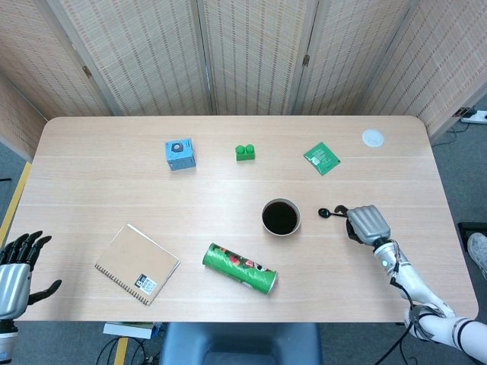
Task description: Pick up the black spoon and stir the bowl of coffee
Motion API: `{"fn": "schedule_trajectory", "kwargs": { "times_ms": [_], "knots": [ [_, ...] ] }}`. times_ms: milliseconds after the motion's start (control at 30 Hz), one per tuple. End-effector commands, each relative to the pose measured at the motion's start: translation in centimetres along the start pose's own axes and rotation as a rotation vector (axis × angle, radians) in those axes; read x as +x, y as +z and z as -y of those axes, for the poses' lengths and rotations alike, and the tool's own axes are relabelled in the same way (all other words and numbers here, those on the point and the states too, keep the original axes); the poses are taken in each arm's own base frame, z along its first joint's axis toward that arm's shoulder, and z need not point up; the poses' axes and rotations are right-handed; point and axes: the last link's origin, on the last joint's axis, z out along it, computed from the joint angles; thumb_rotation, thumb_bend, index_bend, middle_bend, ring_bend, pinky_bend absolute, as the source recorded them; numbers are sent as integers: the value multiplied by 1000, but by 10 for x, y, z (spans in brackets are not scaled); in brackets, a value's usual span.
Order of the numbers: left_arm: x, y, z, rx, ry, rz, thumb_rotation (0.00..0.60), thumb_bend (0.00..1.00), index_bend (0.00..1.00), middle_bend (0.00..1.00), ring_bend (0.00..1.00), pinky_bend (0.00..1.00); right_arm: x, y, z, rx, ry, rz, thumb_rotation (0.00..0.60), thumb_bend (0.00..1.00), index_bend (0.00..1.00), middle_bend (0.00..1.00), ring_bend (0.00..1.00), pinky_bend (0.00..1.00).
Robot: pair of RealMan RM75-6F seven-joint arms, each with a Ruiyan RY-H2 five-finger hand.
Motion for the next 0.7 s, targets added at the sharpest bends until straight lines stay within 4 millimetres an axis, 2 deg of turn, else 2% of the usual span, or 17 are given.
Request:
{"fn": "schedule_trajectory", "kwargs": {
  "times_ms": [33,367,700],
  "knots": [
    [0,0,0,-1,-1,-1,600,194,202,154,122,177,-3,10,3,-1,0,16,600,966,271,971,1000,1000],
    [0,-1,0,2,-1,1,600,195,202,154,122,178,-12,29,13,2,-13,46,600,966,271,972,1000,1000],
    [1,-3,3,13,1,3,600,195,202,154,122,177,-15,39,18,9,-27,62,600,966,271,973,1000,1000]
  ]
}}
